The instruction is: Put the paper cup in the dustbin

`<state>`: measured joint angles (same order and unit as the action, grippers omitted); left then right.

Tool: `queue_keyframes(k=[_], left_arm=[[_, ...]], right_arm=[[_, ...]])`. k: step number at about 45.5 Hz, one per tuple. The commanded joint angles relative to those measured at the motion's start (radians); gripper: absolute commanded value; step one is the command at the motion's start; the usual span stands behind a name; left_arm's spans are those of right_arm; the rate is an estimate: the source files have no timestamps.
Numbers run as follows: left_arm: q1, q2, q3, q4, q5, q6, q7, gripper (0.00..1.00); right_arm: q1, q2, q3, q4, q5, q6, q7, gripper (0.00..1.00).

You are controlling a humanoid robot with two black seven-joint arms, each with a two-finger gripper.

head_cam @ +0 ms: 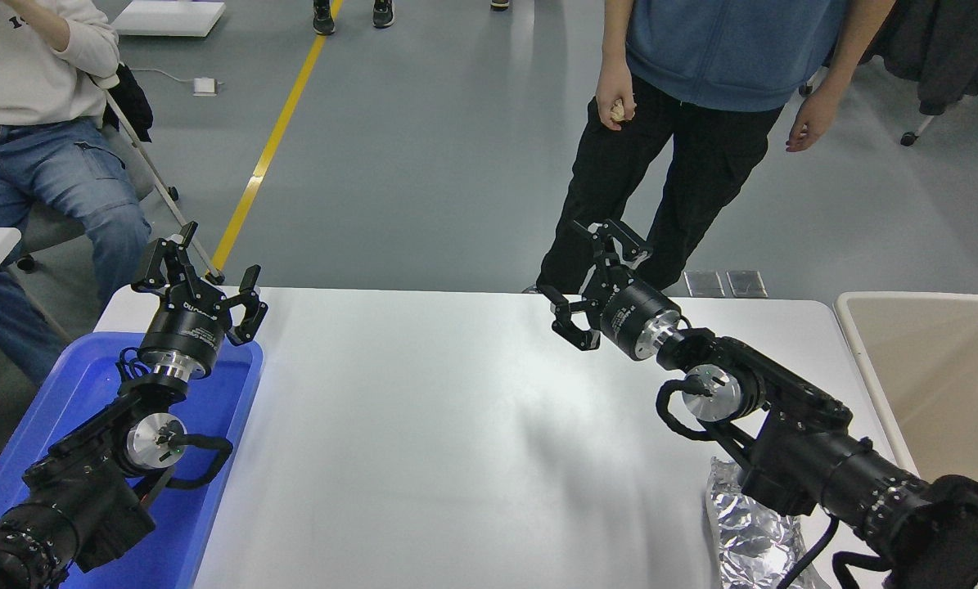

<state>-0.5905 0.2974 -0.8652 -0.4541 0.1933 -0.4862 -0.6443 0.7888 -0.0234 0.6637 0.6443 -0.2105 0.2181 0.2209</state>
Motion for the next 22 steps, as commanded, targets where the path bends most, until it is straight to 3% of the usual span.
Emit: queue_keyframes(k=[1,22], left_arm=[[0.000,-0.001,0.000,0.000,0.000,0.000,0.000,1.00],[0.000,-0.001,0.000,0.000,0.000,-0.002,0.000,1.00]], right_arm=[[0.003,0.023,0.085,-0.057,0.006,-0.014,0.003,1.00],[0.001,0.023,0.100,-0.161,0.125,-0.002,0.003,1.00]])
